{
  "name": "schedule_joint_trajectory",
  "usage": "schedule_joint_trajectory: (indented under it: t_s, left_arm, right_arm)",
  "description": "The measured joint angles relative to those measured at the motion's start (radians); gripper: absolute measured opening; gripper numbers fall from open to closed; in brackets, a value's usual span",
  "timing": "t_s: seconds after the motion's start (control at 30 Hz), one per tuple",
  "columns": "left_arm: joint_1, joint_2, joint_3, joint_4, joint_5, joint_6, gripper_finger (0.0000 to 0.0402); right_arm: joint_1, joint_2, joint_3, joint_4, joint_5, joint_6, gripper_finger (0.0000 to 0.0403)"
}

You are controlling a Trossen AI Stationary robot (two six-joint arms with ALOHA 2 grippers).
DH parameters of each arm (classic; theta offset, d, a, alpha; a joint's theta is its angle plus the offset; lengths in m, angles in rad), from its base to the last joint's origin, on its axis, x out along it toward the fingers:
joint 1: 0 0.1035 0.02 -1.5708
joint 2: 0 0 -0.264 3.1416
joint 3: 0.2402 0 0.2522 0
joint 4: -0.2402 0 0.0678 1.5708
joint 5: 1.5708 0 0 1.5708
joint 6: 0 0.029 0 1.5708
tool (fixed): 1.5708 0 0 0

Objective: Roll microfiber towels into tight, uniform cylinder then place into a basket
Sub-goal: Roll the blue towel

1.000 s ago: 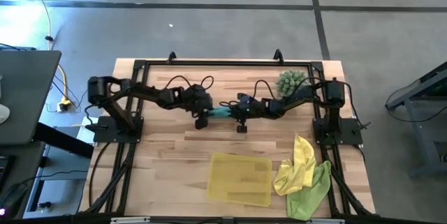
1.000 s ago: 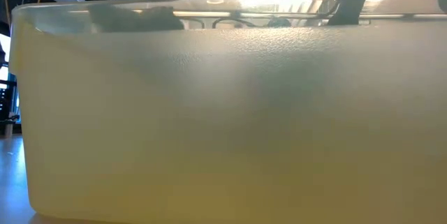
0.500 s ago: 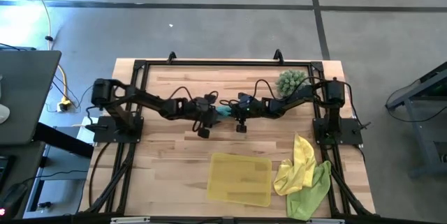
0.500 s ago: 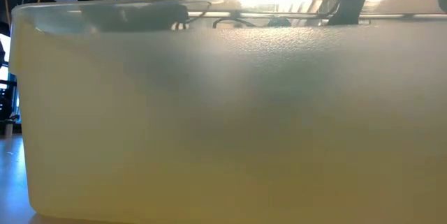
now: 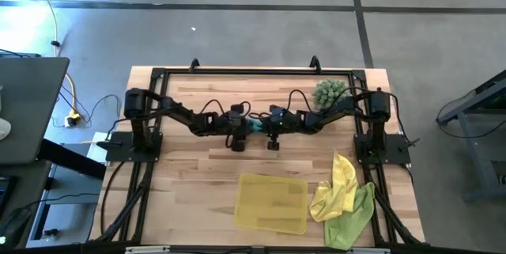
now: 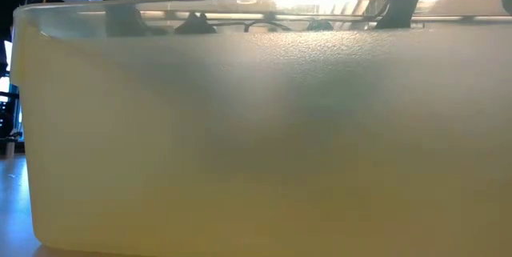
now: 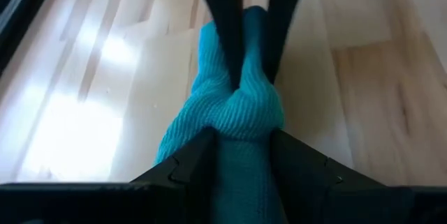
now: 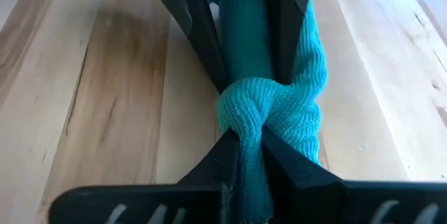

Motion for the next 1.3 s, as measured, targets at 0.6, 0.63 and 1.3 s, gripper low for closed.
schedule_joint_trajectory:
  t_s: [0.6, 0.63, 1.3]
  left_arm:
    - [0.001, 0.001, 0.03, -0.132, 0.085, -0.197, 0.0131]
    - [0.001, 0.001, 0.03, -0.132, 0.086, -0.203, 0.0131]
    - [0.005, -0.004, 0.027, -0.146, 0.102, -0.233, 0.0131]
  right_arm:
    - [0.015, -0.137, -0.008, -0.062, -0.017, -0.043, 0.0138]
    - [0.024, -0.144, -0.007, -0.048, -0.021, -0.029, 0.0143]
    - [0.0, 0.064, 0.115, 0.059, 0.048, -0.109, 0.0159]
